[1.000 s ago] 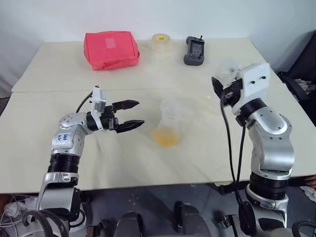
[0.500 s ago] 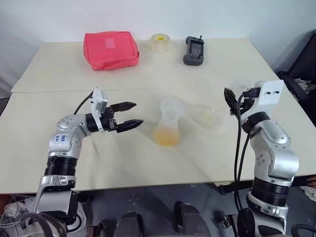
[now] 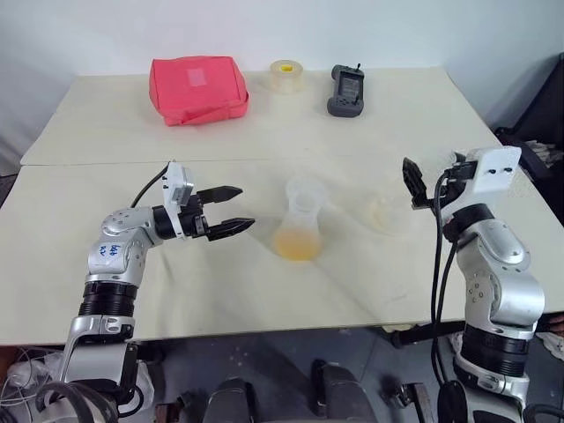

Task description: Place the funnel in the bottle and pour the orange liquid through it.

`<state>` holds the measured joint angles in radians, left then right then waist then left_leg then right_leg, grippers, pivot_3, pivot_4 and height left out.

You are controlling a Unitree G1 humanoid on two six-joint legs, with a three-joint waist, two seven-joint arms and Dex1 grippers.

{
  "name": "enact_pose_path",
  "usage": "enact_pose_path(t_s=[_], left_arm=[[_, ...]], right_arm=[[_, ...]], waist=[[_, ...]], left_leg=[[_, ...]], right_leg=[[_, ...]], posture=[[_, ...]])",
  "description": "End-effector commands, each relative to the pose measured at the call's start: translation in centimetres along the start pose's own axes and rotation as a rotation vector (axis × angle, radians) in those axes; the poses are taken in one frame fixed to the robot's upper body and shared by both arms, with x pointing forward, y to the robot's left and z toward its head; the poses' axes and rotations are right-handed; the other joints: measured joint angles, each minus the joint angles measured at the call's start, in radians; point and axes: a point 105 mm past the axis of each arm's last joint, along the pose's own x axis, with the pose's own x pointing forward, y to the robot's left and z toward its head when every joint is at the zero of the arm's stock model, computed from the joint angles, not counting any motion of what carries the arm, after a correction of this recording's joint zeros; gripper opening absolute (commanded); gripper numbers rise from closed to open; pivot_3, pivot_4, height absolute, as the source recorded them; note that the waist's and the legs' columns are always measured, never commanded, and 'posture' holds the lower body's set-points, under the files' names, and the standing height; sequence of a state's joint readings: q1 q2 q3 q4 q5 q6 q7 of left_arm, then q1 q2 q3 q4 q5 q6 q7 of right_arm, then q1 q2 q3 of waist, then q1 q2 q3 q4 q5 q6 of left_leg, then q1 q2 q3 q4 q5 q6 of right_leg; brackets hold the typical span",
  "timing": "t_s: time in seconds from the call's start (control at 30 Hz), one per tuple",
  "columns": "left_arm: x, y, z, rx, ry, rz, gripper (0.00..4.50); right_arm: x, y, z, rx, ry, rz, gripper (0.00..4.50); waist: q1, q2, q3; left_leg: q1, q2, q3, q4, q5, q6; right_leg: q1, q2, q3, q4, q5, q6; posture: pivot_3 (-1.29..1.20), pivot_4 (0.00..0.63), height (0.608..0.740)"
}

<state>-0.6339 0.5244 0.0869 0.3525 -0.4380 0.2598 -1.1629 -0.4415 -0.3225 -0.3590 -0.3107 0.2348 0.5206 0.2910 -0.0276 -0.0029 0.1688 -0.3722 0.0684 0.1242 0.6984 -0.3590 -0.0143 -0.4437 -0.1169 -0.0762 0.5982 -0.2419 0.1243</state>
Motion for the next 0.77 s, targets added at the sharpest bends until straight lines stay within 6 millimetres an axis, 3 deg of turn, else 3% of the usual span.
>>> enact_pose_path(t_s=[0.03,0.17,0.27,0.33,0.53,0.77], left_arm=[[0.0,-0.4,1.2,0.047,-0.015,-0.028,4.50],[-1.1,-0.9,0.9,0.049,0.007,-0.075,4.50],[-2.1,-1.5,0.6,0.052,0.030,-0.113,4.50],[-3.0,-1.9,0.3,0.029,0.050,-0.141,4.50],[-5.2,-2.3,-0.9,-0.002,0.105,-0.149,4.50],[-5.5,-3.2,-1.3,-0.034,0.098,-0.135,4.50]], right_arm=[[-0.5,0.5,5.4,-0.034,-0.181,0.087,4.47],[-2.8,3.2,6.7,-0.087,-0.161,0.392,4.47],[-6.7,5.4,5.5,-0.106,-0.055,0.690,4.47],[-9.2,5.6,3.8,-0.106,0.060,0.812,4.47],[-13.1,2.7,-1.0,-0.111,0.280,0.856,4.47],[-13.2,1.3,-2.7,-0.080,0.289,0.796,4.47]], waist=[[0.000,0.000,0.000],[0.003,0.000,0.000],[0.017,-0.001,0.000],[0.026,0.000,0.000],[0.034,-0.002,0.000],[0.030,-0.002,0.000]], left_leg=[[0.000,0.000,0.000,0.000,0.000,0.000],[0.000,0.000,0.000,-0.001,0.000,0.000],[0.000,0.000,-0.001,-0.003,0.000,0.000],[0.000,0.000,0.000,-0.003,-0.001,0.000],[0.002,0.000,0.001,0.001,-0.002,0.002],[0.003,0.000,0.000,0.001,-0.001,0.002]], right_leg=[[0.000,0.000,0.000,0.000,0.000,0.000],[0.000,0.000,0.000,-0.001,0.000,0.000],[0.000,0.000,-0.001,-0.002,0.000,0.000],[0.000,0.000,-0.001,-0.003,0.000,0.000],[0.005,0.000,0.000,-0.006,0.000,0.000],[0.005,0.000,0.000,-0.004,0.000,0.000]], posture=[[0.00,0.150,0.740],[0.00,0.150,0.740],[0.00,0.150,0.740],[0.00,0.150,0.740],[0.00,0.150,0.740],[0.00,0.150,0.740]])
